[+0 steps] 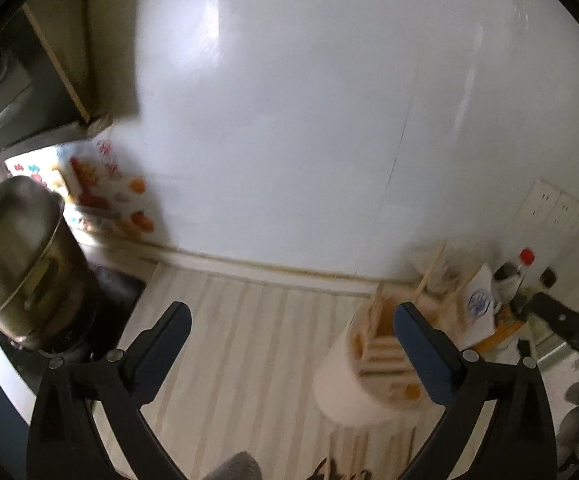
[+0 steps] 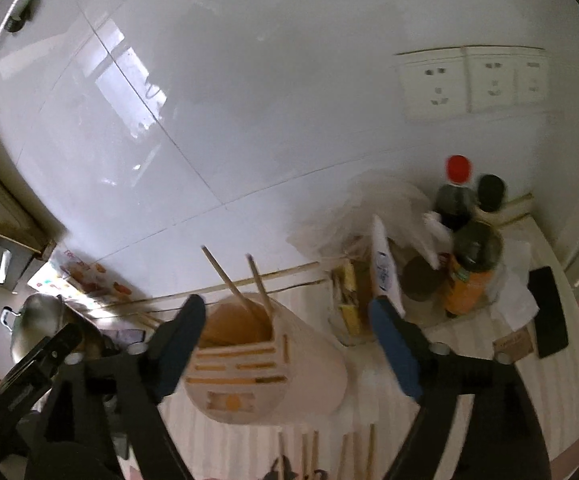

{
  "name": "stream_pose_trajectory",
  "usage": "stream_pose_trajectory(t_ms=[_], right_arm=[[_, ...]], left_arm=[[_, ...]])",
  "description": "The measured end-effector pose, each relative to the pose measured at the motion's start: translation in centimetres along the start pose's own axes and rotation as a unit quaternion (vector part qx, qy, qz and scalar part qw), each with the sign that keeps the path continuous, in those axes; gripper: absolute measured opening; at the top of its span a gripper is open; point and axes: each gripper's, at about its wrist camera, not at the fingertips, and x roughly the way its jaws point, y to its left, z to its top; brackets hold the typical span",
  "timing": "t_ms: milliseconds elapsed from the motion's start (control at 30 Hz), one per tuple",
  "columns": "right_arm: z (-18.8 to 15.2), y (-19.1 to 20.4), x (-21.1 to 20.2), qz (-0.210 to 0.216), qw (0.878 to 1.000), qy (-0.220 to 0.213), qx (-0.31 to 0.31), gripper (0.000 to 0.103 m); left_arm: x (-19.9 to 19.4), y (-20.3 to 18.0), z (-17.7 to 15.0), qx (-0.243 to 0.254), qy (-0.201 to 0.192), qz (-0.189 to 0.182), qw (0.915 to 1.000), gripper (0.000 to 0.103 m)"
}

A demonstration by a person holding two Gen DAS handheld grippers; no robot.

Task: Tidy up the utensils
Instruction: 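Return to the mat and grasp a chopstick with the left tool while the right tool grasps one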

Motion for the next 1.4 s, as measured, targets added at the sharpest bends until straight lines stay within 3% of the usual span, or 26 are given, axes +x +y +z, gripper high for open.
stream_pose_trajectory(t_ms=[133,333,400,467,567,600,633,700,800,867,933,1033,1167,1400], right_arm=[[-3.2,-1.5,-0.2,-0.027,1.000,0.006,-0.009,0.090],[-10.0,-5.7,3.0,-0.055,0.993,0.103,0.011,0.088],[-12.2,-7.0,4.0,-0.056,0.989,0.132,0.023,0.079],[-14.4,-8.2,5.4,-0.067,0.984,0.165,0.026,0.061],[-18.2,-9.6,7.6,-0.083,0.973,0.215,0.023,0.044],[-19.0,-9.8,8.1,-0.087,0.970,0.226,0.022,0.041],[-19.9,-10.1,8.6,-0.088,0.968,0.236,0.021,0.033],[-21.4,-10.5,9.5,-0.091,0.963,0.254,0.020,0.030],[-22.8,-10.5,10.4,-0.086,0.958,0.272,0.018,0.029],[-23.4,-10.3,11.1,-0.088,0.955,0.282,0.009,0.029],[-23.8,-10.1,11.8,-0.087,0.954,0.288,0.002,0.029],[-24.7,-9.4,13.3,-0.099,0.946,0.309,-0.021,0.029],[-24.9,-8.6,13.0,-0.144,0.939,0.305,-0.065,0.008],[-25.2,-11.0,10.8,-0.163,0.930,0.320,-0.071,0.007]], left_arm=[[1.8,0.1,-4.1,0.009,0.042,0.019,0.9989,0.103],[6.8,-0.5,-11.8,0.033,0.133,0.037,0.9899,0.103],[8.3,-0.9,-14.1,0.042,0.161,0.036,0.9854,0.103],[10.1,-1.4,-16.8,0.046,0.202,0.027,0.9780,0.102],[12.6,-2.3,-20.1,0.045,0.261,-0.002,0.9643,0.086],[13.4,-2.6,-21.1,0.046,0.277,-0.008,0.9597,0.074],[14.2,-3.1,-22.1,0.049,0.295,-0.019,0.9541,0.069],[15.1,-3.7,-23.3,0.055,0.309,-0.025,0.9490,0.060],[16.5,-4.7,-24.6,0.077,0.325,-0.020,0.9424,0.036],[16.3,-5.2,-24.8,0.091,0.313,-0.015,0.9453,0.027],[15.8,-5.3,-24.8,0.099,0.317,-0.016,0.9432,0.006],[15.2,-4.6,-24.9,0.093,0.318,-0.008,0.9434,0.005],[14.6,-3.9,-24.9,0.086,0.321,-0.003,0.9433,0.005],[14.4,-3.3,-23.8,0.087,0.316,-0.002,0.9447,0.005]])
